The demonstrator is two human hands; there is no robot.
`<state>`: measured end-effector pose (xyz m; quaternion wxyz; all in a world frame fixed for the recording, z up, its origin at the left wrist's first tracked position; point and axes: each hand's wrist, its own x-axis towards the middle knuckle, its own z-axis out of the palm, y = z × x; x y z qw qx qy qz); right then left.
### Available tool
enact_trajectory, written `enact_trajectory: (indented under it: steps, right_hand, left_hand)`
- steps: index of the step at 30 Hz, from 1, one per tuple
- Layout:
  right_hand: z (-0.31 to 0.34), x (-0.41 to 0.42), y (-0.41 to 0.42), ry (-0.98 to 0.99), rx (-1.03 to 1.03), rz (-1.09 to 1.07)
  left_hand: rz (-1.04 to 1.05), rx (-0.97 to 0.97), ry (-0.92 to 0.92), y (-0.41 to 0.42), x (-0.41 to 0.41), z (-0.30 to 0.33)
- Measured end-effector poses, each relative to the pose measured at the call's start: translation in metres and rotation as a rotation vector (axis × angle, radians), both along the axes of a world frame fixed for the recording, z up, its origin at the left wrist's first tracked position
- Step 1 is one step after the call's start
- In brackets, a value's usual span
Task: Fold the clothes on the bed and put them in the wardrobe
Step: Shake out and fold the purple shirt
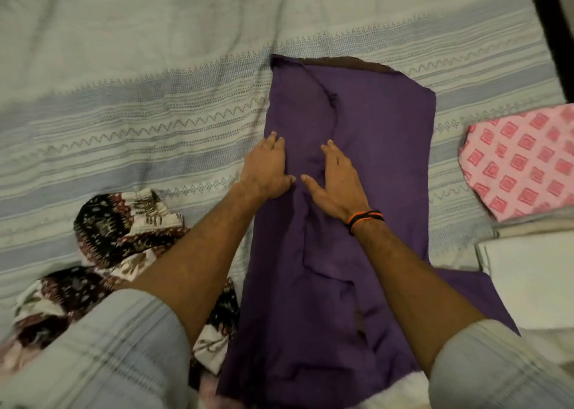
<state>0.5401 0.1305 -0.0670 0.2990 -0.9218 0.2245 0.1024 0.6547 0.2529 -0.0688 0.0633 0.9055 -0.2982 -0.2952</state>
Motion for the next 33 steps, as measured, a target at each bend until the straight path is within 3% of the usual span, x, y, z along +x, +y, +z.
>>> enact_trajectory:
  steps: [11,19,28,33]
  right_hand:
    - [0.092,-0.126,0.073,0.058,0.099,-0.093]
    - [0.128,-0.213,0.098,0.045,0.129,-0.162]
    - [0.143,-0.272,0.048,0.020,0.131,-0.032]
    - [0.135,-0.320,-0.014,0.041,0.133,0.139]
  left_hand:
    - [0.164,-0.205,0.229,0.066,-0.143,0.118]
    - [0.263,-0.182,0.271,0.098,-0.213,0.150]
    - [0.438,-0.198,0.292,0.089,-0.302,0.159]
    - [0.702,-0.289,0.313,0.054,-0.372,0.143]
